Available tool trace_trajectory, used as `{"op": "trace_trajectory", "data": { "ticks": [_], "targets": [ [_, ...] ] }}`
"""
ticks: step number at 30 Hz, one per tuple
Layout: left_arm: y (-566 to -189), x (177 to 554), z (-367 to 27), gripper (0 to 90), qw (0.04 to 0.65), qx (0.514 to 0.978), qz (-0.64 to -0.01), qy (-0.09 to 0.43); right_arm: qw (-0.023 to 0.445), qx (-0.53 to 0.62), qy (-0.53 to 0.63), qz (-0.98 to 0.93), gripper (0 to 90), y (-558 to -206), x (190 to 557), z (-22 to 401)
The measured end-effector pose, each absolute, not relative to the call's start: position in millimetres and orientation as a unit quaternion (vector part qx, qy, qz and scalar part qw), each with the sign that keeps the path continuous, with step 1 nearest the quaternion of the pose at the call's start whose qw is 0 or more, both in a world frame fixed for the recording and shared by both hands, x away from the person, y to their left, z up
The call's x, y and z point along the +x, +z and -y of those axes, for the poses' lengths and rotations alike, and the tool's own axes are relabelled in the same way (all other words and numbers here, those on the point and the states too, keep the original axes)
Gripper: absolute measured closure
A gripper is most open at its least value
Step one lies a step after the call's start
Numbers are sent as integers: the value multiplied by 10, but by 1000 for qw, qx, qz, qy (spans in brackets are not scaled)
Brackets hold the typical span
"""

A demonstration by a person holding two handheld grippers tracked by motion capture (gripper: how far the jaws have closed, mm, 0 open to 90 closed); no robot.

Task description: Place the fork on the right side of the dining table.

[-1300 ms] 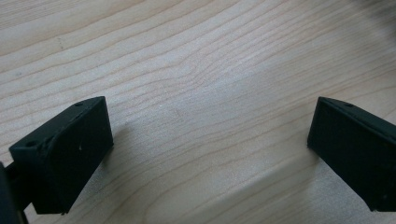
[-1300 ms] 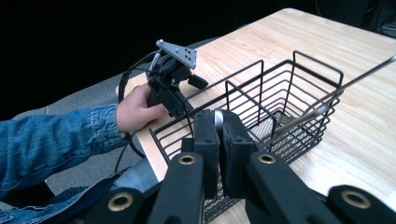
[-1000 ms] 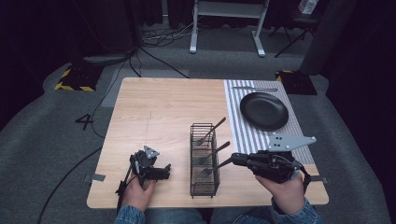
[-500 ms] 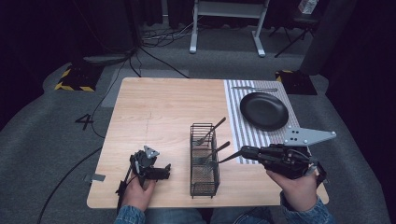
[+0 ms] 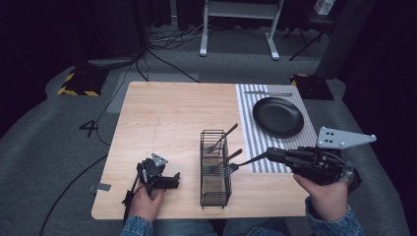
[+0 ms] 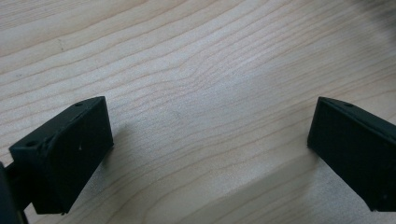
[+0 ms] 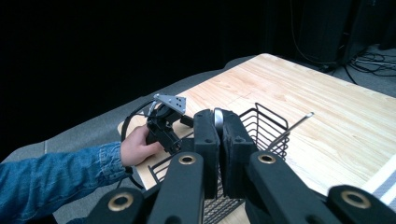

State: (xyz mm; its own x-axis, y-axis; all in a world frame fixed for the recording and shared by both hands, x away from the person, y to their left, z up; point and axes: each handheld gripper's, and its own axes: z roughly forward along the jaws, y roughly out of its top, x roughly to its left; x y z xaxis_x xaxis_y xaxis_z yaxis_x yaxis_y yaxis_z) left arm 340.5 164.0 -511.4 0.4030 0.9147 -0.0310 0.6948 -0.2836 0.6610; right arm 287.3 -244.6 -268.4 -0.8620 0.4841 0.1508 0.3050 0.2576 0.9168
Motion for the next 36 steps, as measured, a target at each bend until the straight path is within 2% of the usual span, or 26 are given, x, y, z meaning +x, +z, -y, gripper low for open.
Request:
{"op": "trace_trajectory", "data": {
  "ticks": [11, 20, 36],
  "targets": [
    [-5116, 3410, -1634, 2, 305, 779, -517, 182, 94, 272, 563, -775, 869, -2623, 2873, 2678],
    [-5116, 3410, -1634, 2, 305, 779, -517, 182, 124, 290, 553, -771, 868, -2570, 2915, 2800],
    [-5116, 3410, -1635, 2, 305, 779, -517, 182, 131, 360, 545, -746, 869, -2668, 3389, 3119]
  ]
}}
